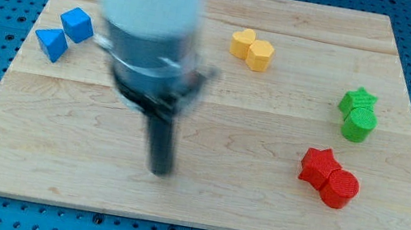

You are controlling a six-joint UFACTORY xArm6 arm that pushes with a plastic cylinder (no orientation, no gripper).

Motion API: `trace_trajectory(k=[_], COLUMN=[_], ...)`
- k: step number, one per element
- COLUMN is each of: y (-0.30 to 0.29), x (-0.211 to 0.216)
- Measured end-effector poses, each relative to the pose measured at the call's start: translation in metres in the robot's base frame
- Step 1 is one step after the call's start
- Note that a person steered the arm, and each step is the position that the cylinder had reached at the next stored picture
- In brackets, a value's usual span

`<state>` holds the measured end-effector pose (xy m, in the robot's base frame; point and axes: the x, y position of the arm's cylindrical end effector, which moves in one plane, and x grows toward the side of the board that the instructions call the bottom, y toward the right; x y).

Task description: Separate the red blocks from each other

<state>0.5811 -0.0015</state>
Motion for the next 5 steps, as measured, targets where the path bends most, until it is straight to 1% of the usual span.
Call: trace_trajectory(k=[1,2,3,4,5], y=[0.134,0.243,0.225,0.170,0.137], x=[0.019,0.012,-0.003,-0.020,-0.040])
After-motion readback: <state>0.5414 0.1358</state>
